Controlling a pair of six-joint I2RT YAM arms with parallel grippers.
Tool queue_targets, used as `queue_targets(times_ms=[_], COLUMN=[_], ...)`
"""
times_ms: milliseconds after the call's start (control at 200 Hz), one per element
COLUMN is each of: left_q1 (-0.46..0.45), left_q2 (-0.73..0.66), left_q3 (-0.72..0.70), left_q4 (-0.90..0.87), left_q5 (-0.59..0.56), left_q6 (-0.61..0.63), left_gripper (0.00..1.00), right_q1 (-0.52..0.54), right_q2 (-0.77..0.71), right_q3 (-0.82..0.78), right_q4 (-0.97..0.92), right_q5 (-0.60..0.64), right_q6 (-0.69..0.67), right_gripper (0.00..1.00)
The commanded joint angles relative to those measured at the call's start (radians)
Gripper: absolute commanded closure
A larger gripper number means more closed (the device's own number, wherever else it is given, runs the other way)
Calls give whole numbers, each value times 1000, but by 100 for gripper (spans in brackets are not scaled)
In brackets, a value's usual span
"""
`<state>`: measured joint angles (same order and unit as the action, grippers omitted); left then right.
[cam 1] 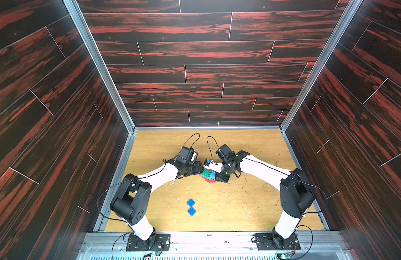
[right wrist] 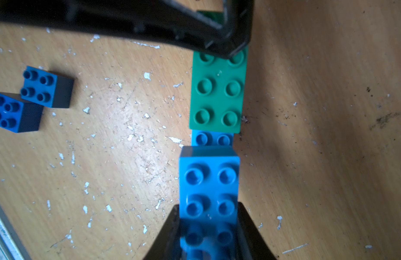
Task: Assemble a heart with lego
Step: Assemble the lego brick with the lego brick.
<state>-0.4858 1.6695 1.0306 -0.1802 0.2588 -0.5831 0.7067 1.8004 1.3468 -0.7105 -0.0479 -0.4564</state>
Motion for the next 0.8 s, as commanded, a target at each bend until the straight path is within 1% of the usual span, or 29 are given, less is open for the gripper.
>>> queue_targets(times_ms=[0, 75, 210, 311, 391, 471, 586, 797], left_q1=[5, 5, 6, 5, 5, 6, 5, 6], left_q2=[0, 1, -4, -4, -1, 4, 5, 13], left_q3=[10, 7, -13, -19, -18, -18, -18, -12], left_q4=[-13, -12, 6, 7, 5, -5, -8, -19], left_q5=[11, 11, 23, 22, 23, 13, 5, -5], left_q6=[9, 6, -1, 0, 2, 4, 5, 8], left_gripper=[43, 43, 43, 43, 43, 43, 43, 43], right_q1=[-1, -1, -1, -1, -1, 0, 0, 0], right_q2=[46, 67, 85, 92, 88, 91, 108, 91], right_q3=[45, 67, 57, 57, 53, 60, 81, 87], right_q4=[-21, -25, -9, -4, -1, -7, -18, -5], right_q5=[-8, -33, 6, 4, -29, -22, -29, -40], right_q6=[27, 40, 57, 61, 42, 51, 58, 73], right_gripper=[100, 100, 100, 100, 100, 100, 92, 79])
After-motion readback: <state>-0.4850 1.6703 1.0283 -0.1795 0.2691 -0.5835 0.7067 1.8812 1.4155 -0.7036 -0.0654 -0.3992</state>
